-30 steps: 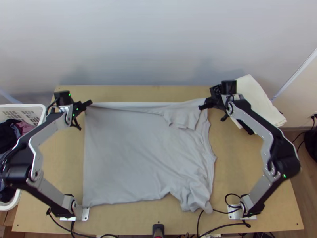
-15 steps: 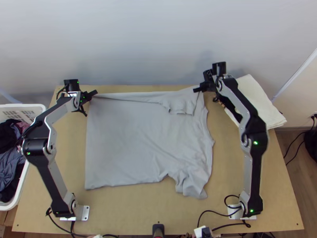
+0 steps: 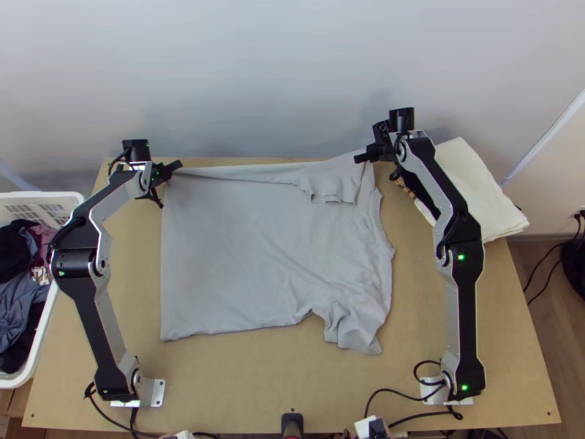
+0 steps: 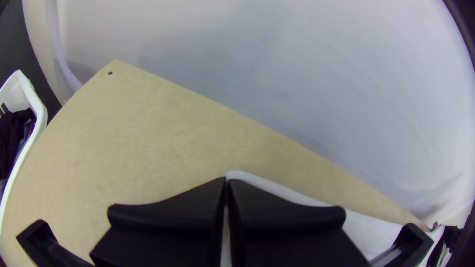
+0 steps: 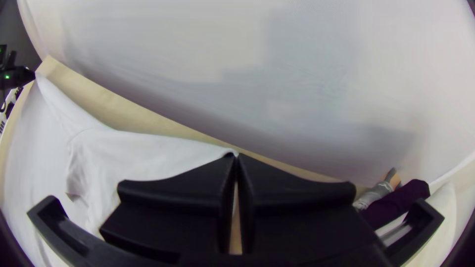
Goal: Fold the t-shirt
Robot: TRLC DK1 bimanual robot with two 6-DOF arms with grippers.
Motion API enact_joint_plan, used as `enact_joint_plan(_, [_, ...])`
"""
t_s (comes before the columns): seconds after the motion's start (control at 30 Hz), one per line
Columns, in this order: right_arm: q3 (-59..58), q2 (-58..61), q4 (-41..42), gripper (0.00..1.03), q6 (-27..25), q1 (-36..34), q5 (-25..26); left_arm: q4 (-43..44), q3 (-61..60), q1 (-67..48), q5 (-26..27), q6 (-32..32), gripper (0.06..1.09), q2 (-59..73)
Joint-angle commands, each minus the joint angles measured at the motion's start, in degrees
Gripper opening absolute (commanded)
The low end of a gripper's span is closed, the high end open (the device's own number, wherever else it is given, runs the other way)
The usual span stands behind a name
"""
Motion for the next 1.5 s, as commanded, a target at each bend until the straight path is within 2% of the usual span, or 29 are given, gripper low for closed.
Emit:
enact_joint_plan(0.0, [1.15,-0.01,-0.67,0.03,1.87,-0.25,0.38,-1.81,1.65,-0.19,-0.92,-1.87,0.10,-0.25])
enact_joint_plan(0.27, [0.18,-5.02,-10.25,0.03,2.75,1.07,0.47,-12.97,0.86,-0.98,1.54,-1.34,0.10,-6.05])
enact_joint_plan(0.77, [-2.99,-12.76,-23.87,0.03,2.31,1.95,0.47,-14.99,-12.24,0.08,4.18,1.30,0.10,-21.96])
enact_joint_plan(1.47, [-22.85,-25.33,-24.84,0.03,0.81,1.95,0.56,-9.89,-34.74,0.34,4.97,1.12,0.10,-35.84])
